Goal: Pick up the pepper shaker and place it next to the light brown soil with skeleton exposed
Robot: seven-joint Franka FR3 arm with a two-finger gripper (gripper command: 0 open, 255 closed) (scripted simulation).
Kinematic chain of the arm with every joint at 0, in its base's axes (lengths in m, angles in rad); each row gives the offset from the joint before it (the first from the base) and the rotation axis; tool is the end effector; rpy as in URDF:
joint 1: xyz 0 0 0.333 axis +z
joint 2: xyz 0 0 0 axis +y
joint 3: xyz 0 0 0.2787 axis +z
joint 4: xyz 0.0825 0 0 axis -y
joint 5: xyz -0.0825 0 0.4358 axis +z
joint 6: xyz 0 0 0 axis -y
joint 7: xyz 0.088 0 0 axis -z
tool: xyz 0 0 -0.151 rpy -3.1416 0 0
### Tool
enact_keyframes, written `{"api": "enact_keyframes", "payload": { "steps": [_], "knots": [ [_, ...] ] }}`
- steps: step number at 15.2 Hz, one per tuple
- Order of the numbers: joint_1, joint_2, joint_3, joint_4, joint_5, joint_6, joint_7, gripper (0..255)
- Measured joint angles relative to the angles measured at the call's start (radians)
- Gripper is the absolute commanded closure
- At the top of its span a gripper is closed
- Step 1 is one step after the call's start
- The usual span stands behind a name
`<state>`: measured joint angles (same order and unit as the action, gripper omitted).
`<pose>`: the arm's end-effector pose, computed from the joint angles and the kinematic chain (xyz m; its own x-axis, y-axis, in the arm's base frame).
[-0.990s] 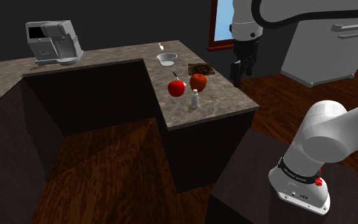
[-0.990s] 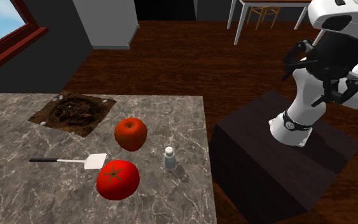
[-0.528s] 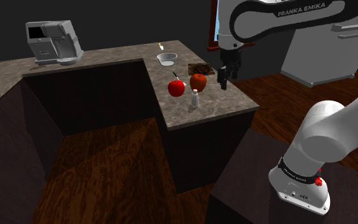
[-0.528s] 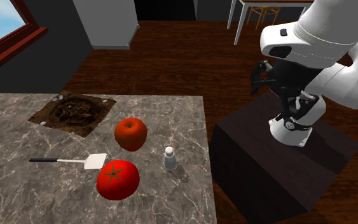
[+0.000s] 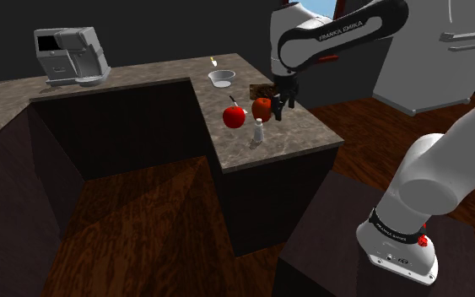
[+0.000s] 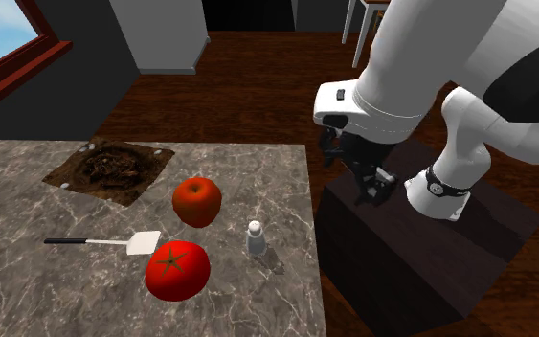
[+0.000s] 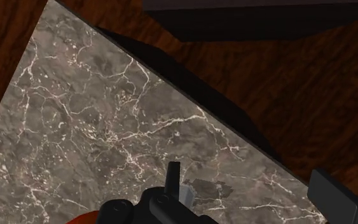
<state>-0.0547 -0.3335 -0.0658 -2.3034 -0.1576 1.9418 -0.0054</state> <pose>0.4991 -0.0768 0.3771 0.9980 -0.0538 -0.0323 -0.0495 -0.9912 0.1231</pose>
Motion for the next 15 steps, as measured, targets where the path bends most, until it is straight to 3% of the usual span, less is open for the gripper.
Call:
{"api": "enact_keyframes", "payload": {
  "steps": [5,15],
  "knots": [
    [-0.008,0.171,-0.028,0.072,0.008,0.121,-0.041,0],
    [-0.044,0.545,-0.06,0.348,0.07,0.258,-0.156,0]
  ]
}}
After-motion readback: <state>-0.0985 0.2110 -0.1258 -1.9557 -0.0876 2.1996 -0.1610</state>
